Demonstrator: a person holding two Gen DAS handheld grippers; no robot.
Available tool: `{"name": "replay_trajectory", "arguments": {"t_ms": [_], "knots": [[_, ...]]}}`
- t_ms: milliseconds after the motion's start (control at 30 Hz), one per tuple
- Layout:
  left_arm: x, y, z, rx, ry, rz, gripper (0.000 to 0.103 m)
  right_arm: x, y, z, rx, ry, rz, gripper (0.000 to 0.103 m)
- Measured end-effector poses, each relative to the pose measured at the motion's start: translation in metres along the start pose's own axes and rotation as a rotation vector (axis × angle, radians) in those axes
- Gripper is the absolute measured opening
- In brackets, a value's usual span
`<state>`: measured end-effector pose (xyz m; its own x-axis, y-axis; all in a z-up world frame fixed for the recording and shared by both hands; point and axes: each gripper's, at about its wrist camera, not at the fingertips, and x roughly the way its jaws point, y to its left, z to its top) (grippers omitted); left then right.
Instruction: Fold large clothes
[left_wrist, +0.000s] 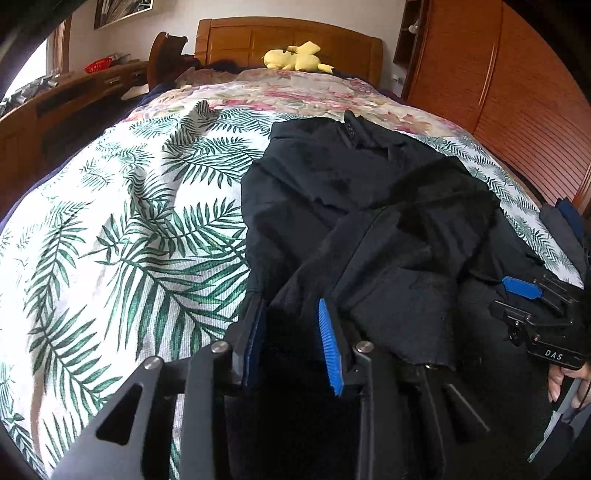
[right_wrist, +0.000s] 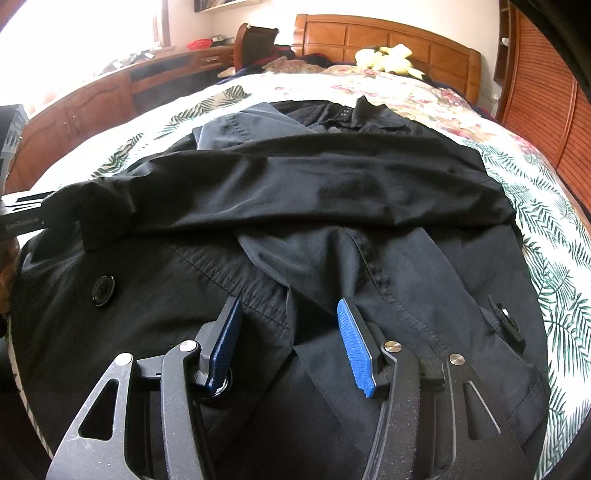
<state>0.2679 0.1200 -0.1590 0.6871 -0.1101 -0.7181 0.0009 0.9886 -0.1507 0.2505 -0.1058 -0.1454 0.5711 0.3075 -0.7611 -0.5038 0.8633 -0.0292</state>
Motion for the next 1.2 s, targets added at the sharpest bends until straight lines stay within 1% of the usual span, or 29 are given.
{"name": "replay_trajectory", "arguments": {"t_ms": [33,67,100,133,167,200,267,333,433,467,567,667,733,900,1033,1200], "knots": [[-0.001,0.0,0.0,0.006,-0.003,-0.004,0.027,0.0,0.0,0.0,0.0,0.0,0.0,0.054],[-0.002,-0.002,0.0,0.012,-0.005,-0.009,0.022,0.0,0.0,0.0,0.0,0.0,0.0,0.054],[-0.003,-0.004,-0.001,0.024,-0.007,-0.014,0.02,0.0,0.0,0.0,0.0,0.0,0.0,0.054],[-0.004,-0.006,-0.001,0.034,-0.011,-0.012,0.017,0.0,0.0,0.0,0.001,0.001,0.001,0.054],[-0.005,-0.009,-0.001,0.051,-0.016,-0.012,0.011,0.0,0.0,0.0,0.002,0.001,0.003,0.055],[-0.008,-0.011,0.0,0.063,-0.022,-0.01,0.009,0.0,0.0,0.0,0.003,0.001,0.004,0.055],[-0.017,-0.018,0.001,0.104,-0.047,0.013,0.003,-0.001,0.0,0.0,0.006,0.001,0.008,0.055],[-0.031,-0.021,0.007,0.109,-0.072,0.027,0.001,-0.001,-0.002,0.0,0.01,0.001,0.015,0.055],[-0.057,-0.023,0.015,0.104,-0.111,0.015,0.0,-0.001,-0.006,0.0,0.028,0.0,0.038,0.055],[-0.069,-0.027,0.017,0.117,-0.122,0.017,0.0,0.0,-0.008,0.0,0.035,-0.001,0.048,0.055],[-0.088,-0.033,0.021,0.148,-0.133,0.032,0.0,0.0,-0.014,-0.001,0.064,-0.005,0.083,0.055],[-0.091,-0.039,0.025,0.198,-0.125,0.07,0.001,-0.001,-0.014,-0.001,0.069,-0.009,0.091,0.055],[-0.091,-0.04,0.026,0.21,-0.122,0.082,0.001,-0.002,-0.014,-0.001,0.07,-0.01,0.094,0.055],[-0.089,-0.035,0.024,0.199,-0.091,0.092,0.004,-0.003,-0.017,-0.003,0.074,-0.011,0.099,0.055],[-0.096,-0.025,0.003,0.171,-0.076,0.079,0.009,-0.004,-0.016,-0.004,0.071,-0.012,0.096,0.055],[-0.102,-0.012,-0.038,0.16,-0.029,0.099,0.013,-0.005,-0.015,-0.004,0.072,-0.012,0.099,0.055]]}}
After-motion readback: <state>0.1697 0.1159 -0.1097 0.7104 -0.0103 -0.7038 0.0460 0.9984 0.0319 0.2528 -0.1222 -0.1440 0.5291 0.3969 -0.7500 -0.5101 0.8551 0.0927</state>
